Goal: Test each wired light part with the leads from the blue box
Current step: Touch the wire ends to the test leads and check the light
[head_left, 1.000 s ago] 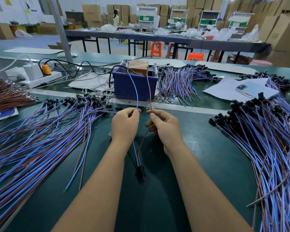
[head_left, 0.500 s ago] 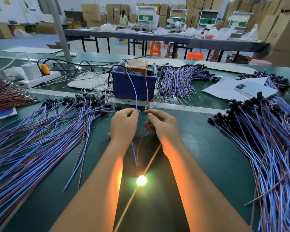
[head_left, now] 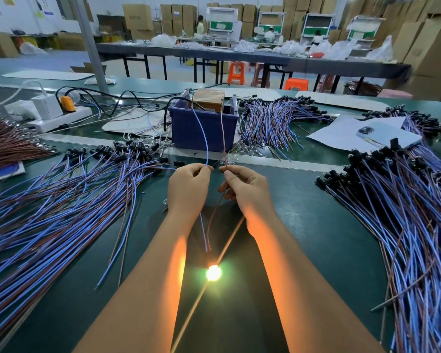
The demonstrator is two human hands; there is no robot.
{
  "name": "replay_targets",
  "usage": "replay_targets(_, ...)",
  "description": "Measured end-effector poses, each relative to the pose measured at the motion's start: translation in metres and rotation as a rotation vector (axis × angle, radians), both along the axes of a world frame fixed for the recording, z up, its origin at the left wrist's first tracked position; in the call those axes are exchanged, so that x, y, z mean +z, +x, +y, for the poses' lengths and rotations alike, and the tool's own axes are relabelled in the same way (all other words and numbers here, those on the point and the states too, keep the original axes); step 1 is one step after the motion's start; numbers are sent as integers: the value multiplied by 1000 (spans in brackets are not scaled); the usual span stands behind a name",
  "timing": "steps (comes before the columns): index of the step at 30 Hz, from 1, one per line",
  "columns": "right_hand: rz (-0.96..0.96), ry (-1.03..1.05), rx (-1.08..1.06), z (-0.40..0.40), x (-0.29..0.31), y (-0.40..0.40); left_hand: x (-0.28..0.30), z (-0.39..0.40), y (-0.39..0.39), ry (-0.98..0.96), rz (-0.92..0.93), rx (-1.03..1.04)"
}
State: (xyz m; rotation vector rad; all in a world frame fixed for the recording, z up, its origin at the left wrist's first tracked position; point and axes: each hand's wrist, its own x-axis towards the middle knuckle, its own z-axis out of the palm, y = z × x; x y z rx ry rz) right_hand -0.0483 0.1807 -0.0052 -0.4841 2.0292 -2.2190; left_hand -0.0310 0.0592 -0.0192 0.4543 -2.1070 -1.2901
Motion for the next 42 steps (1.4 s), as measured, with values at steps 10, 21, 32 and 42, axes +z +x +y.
replay_targets(10,-1,-1,-5,0,0,0,1,1,1,11,1,-8)
replay_targets(21,9,0,-39,-3,-5,-1,1,6,-1,164,18,-227)
replay_targets(32,53,22,27,-4,-6,-3,9,8,1,508,78,-323)
replay_targets(42,222,77,155,-6,-5,3,17,2,4,838,237,-293)
